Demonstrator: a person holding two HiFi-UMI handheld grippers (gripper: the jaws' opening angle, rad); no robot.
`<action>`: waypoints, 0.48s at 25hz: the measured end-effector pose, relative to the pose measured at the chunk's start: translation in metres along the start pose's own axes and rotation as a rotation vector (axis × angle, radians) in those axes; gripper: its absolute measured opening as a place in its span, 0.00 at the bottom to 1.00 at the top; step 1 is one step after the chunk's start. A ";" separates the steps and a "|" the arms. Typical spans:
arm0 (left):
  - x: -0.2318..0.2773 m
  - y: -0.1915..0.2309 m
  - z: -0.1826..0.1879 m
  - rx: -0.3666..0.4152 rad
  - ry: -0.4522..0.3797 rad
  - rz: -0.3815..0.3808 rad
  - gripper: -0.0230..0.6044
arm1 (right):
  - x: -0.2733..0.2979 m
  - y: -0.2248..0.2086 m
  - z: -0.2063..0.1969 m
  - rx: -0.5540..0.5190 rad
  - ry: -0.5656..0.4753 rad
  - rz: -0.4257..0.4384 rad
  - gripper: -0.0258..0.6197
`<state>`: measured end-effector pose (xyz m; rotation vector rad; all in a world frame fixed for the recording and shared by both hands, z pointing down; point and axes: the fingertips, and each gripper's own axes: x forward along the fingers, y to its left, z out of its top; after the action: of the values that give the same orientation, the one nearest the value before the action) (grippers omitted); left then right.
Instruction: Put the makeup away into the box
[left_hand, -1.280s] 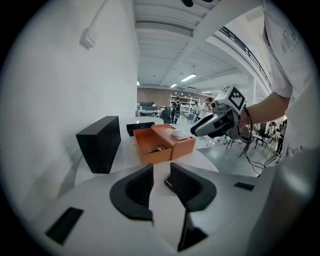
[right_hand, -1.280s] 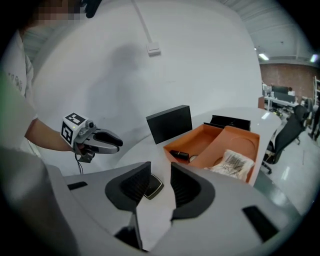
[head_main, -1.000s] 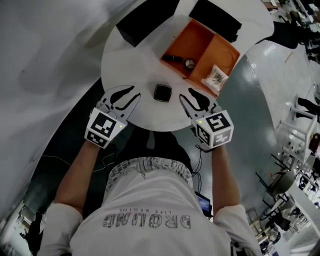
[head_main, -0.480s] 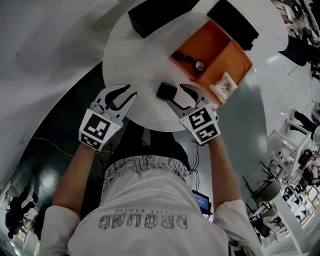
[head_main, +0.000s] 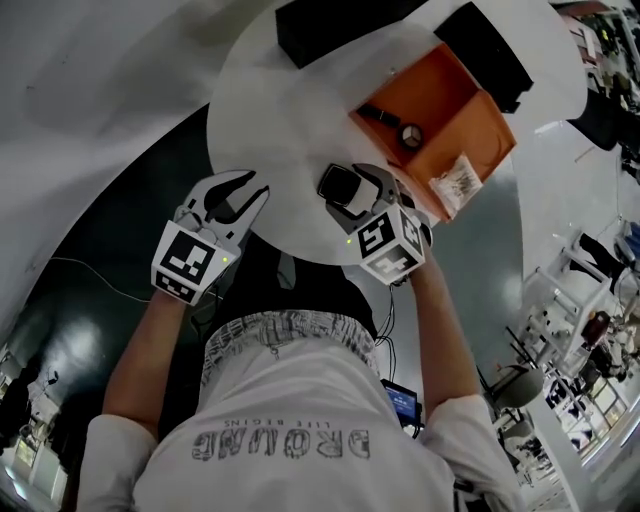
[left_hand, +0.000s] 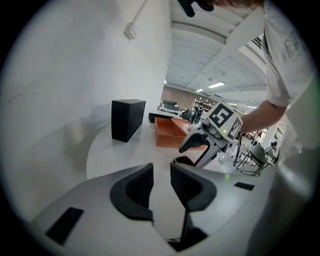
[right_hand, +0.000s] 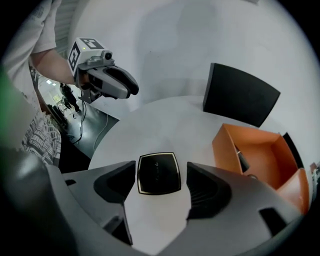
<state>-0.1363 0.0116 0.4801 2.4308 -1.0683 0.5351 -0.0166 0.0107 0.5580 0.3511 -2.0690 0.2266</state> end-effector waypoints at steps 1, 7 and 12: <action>0.000 0.001 -0.001 -0.004 0.000 0.003 0.23 | 0.002 0.000 -0.001 -0.010 0.008 0.005 0.56; -0.001 0.005 -0.010 -0.025 -0.002 0.017 0.23 | 0.015 0.003 -0.004 -0.089 0.064 0.028 0.57; -0.004 0.013 -0.016 -0.044 -0.008 0.031 0.23 | 0.023 0.005 -0.004 -0.116 0.095 0.050 0.57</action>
<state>-0.1514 0.0148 0.4937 2.3842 -1.1103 0.5076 -0.0263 0.0134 0.5799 0.2137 -1.9883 0.1496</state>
